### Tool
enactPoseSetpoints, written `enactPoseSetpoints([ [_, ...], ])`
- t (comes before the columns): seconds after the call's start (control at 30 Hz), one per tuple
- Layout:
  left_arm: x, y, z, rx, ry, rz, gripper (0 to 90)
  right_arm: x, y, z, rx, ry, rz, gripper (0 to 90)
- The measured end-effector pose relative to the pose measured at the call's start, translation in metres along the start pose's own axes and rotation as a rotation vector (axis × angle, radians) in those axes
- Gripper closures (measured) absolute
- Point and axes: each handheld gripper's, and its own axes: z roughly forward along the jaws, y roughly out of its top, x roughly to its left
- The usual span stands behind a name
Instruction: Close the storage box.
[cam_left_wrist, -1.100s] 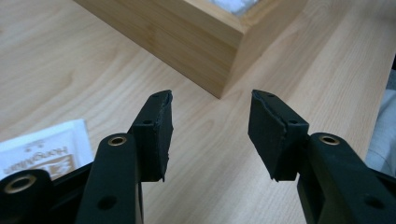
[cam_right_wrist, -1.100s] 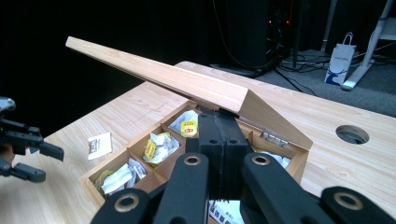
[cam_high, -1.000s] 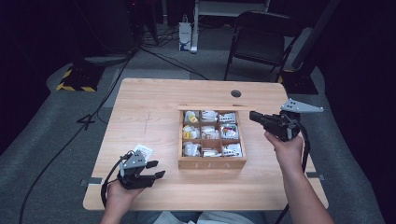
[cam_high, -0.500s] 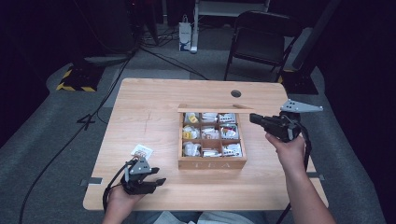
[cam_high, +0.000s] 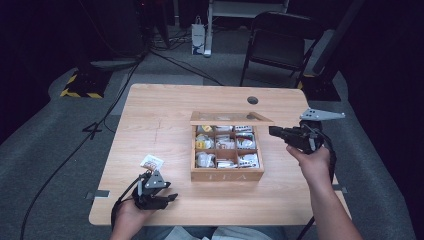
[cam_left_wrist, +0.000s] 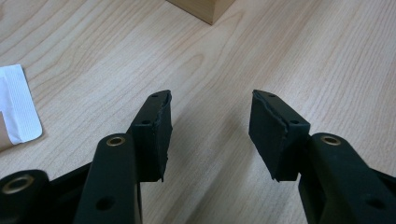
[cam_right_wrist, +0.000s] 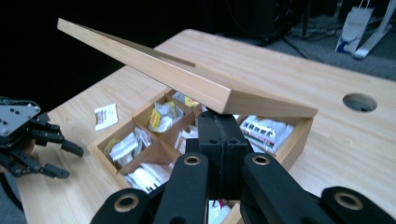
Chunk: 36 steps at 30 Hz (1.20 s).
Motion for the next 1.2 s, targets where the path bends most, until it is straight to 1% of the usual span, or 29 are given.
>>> enactPoseSetpoints([
  [0.23, -0.0003, 0.0008, 0.0004, -0.003, 0.000, -0.001, 49.6, -0.0011, -0.0028, 0.0007, 0.035, -0.005, 0.009, 89.7],
  [0.37, -0.0006, 0.0012, 0.0022, 0.005, -0.002, 0.005, 49.7, -0.0001, -0.0028, 0.0001, 0.063, 0.006, 0.015, 87.2],
  [0.47, -0.0010, 0.0013, 0.0023, 0.005, -0.004, 0.006, 49.9, 0.0010, -0.0029, -0.0012, 0.091, 0.004, 0.006, 86.9],
  [0.5, -0.0010, 0.0013, 0.0023, 0.005, -0.004, 0.006, 49.9, 0.0010, -0.0029, -0.0012, 0.091, 0.004, 0.006, 86.9],
  [0.53, -0.0004, 0.0006, 0.0020, 0.003, -0.011, 0.010, 49.8, 0.0016, -0.0035, -0.0015, 0.106, 0.006, 0.000, 86.6],
  [0.67, -0.0001, -0.0002, 0.0019, -0.002, -0.006, 0.010, 49.7, 0.0024, -0.0048, -0.0023, 0.132, 0.011, 0.001, 85.6],
  [0.77, -0.0004, -0.0001, 0.0022, -0.002, -0.005, 0.012, 49.3, 0.0034, -0.0051, -0.0027, 0.140, 0.007, -0.004, 84.8],
  [1.0, 0.0000, -0.0003, 0.0022, -0.005, -0.008, 0.010, 49.3, 0.0046, -0.0061, -0.0023, 0.167, 0.013, -0.008, 83.0],
  [1.2, 0.0000, -0.0004, 0.0025, -0.007, -0.008, 0.010, 49.3, 0.0073, -0.0064, -0.0015, 0.195, 0.003, -0.025, 82.0],
])
